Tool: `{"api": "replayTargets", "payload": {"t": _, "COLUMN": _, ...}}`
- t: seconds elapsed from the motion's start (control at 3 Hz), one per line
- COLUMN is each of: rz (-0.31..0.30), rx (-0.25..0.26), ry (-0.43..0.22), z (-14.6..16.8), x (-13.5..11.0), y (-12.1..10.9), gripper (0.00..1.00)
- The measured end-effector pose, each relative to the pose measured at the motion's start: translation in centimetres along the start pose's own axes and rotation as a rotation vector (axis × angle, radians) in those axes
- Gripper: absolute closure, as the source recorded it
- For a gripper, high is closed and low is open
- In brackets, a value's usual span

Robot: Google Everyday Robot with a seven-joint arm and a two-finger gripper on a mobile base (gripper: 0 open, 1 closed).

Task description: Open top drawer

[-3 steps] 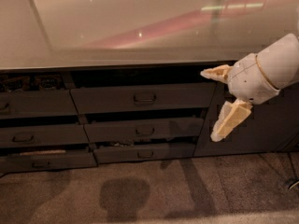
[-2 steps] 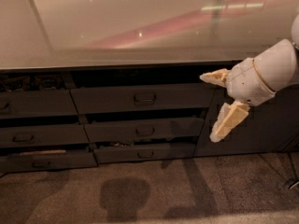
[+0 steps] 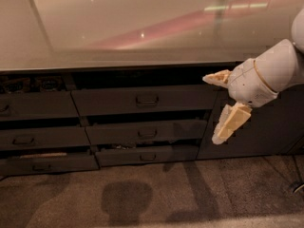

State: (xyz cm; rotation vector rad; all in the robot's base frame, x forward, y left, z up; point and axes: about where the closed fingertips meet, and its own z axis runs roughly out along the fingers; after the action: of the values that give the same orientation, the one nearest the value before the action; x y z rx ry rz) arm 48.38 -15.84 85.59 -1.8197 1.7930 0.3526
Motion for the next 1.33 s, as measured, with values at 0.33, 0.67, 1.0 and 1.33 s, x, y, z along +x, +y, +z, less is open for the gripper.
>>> {"api": "replayTargets", "payload": {"t": 0.33, "rz": -0.006, "rx": 0.043, "ry": 0.12, "z": 0.9, "x": -0.85, "y": -0.22, "gripper": 0.0}}
{"api": "replayTargets", "payload": {"t": 0.67, "rz": -0.008, "rx": 0.069, "ry": 0.216, "z": 1.41, "x": -0.71, "y": -0.42, "gripper": 0.0}}
{"api": "replayTargets", "payload": {"t": 1.0, "rz": -0.015, "rx": 0.071, "ry": 0.224, "z": 1.44, "x": -0.88, "y": -0.34, "gripper": 0.0}}
{"api": "replayTargets", "payload": {"t": 1.33, "rz": -0.026, "rx": 0.078, "ry": 0.235, "z": 1.45, "x": -1.07, "y": -0.24, "gripper": 0.0}}
